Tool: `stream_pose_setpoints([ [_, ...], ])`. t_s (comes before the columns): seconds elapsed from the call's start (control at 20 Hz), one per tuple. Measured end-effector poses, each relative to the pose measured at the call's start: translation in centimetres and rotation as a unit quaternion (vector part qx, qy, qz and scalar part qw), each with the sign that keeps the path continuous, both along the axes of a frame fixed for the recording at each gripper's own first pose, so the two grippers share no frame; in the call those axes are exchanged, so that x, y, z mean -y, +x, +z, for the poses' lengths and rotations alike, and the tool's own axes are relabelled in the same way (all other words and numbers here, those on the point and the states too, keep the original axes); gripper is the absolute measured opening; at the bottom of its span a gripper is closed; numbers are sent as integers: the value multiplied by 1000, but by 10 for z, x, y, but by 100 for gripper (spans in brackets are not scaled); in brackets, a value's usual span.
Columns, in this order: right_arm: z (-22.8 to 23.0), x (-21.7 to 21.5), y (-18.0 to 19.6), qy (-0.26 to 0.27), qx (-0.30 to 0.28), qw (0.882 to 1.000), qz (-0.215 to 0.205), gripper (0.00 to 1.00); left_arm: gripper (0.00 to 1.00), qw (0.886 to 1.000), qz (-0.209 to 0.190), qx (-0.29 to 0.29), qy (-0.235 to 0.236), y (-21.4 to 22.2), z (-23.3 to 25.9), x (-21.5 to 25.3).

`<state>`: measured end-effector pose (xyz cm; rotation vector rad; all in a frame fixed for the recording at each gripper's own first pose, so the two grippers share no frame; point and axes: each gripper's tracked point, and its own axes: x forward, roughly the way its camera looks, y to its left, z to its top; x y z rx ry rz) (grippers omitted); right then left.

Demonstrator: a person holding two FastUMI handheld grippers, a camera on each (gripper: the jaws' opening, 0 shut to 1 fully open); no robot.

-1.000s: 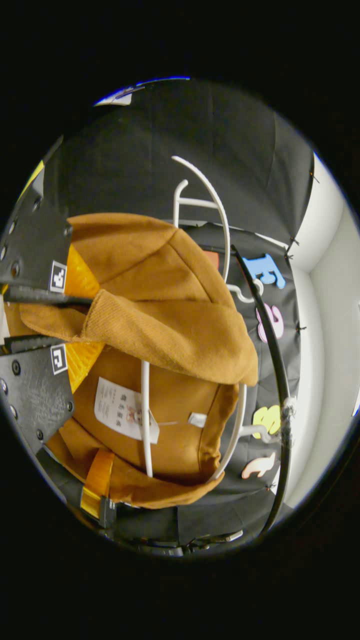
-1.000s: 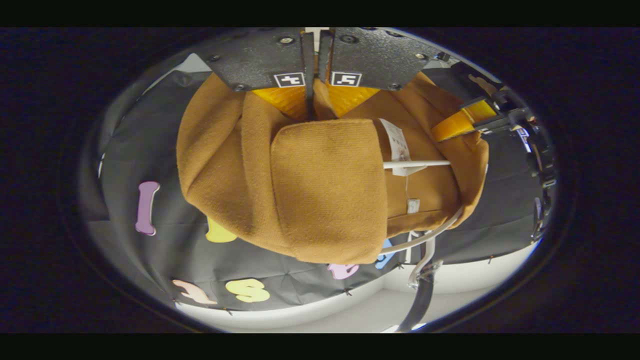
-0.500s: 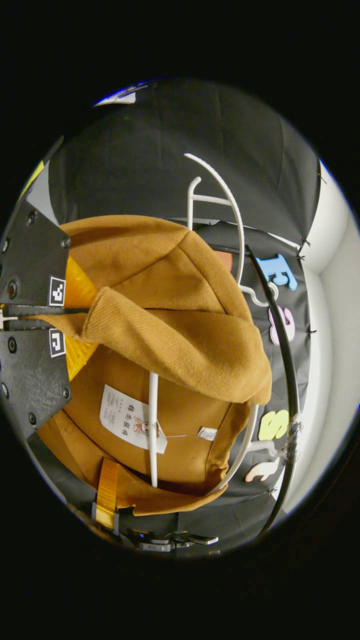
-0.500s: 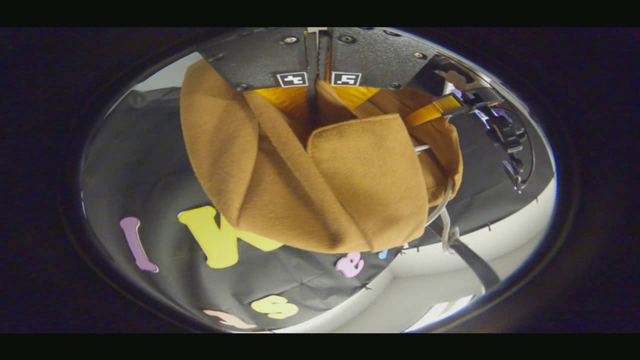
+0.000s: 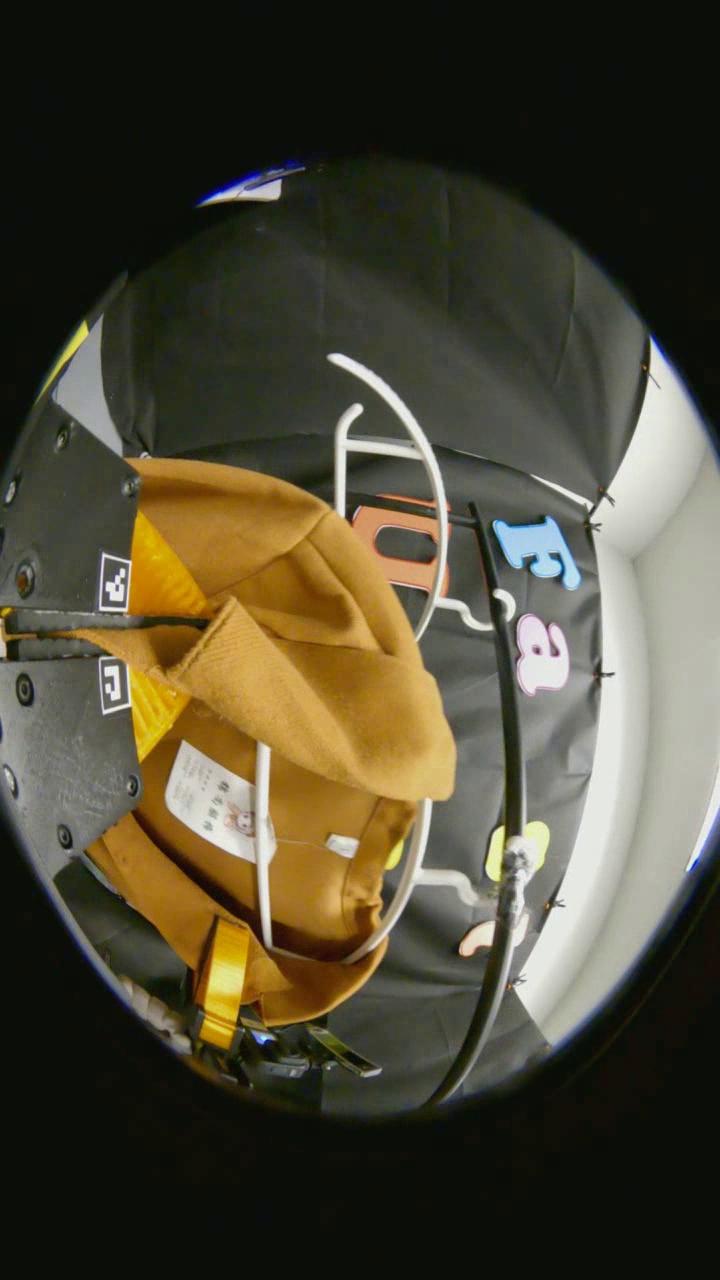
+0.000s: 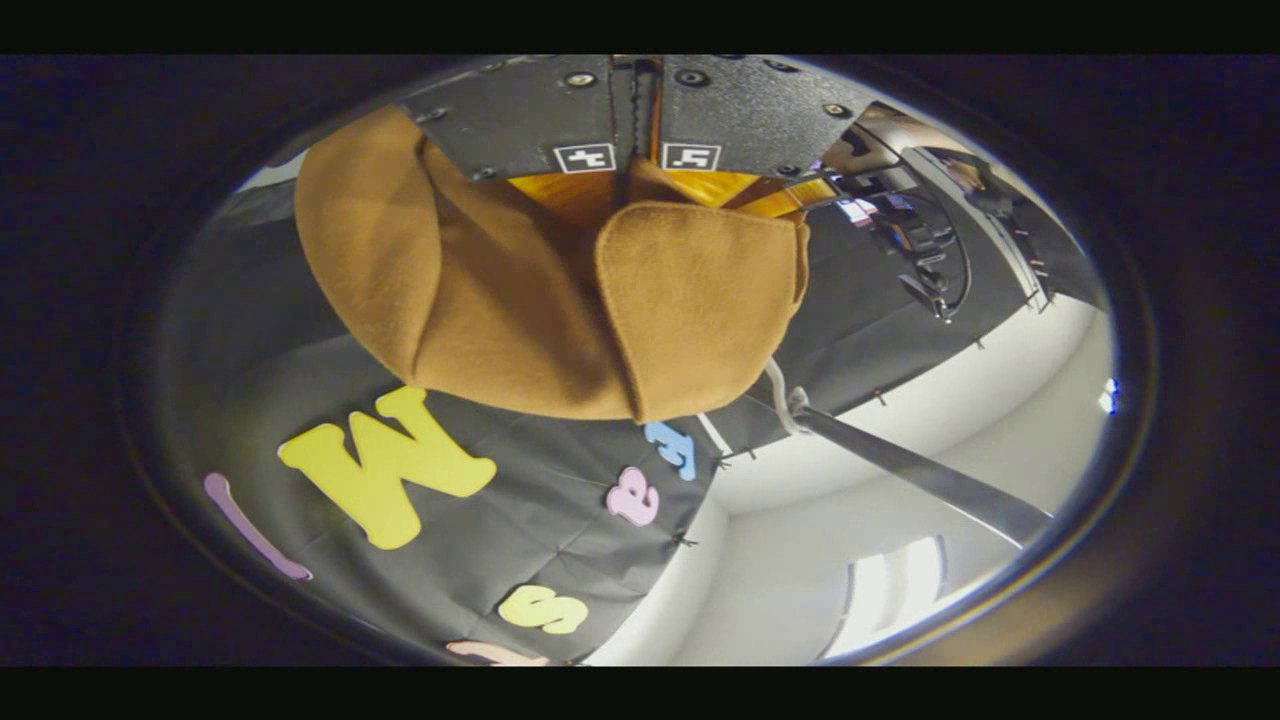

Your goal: Grasp the clothes on the hanger with both hands and then place them into the laundry hamper below.

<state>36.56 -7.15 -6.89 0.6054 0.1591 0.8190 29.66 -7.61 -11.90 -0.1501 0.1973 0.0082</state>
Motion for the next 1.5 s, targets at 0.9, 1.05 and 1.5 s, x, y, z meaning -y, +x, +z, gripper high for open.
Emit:
stream_pose_setpoints([
  [0.9,81,72,-9,204,18,979,13,3,7,996,24,68,42,13,93,-57],
  [1.05,85,91,-3,219,19,975,-10,4,7,996,30,71,48,17,102,-67],
  [1.5,67,128,12,227,-3,972,-59,3,7,998,25,37,33,20,76,-76],
])
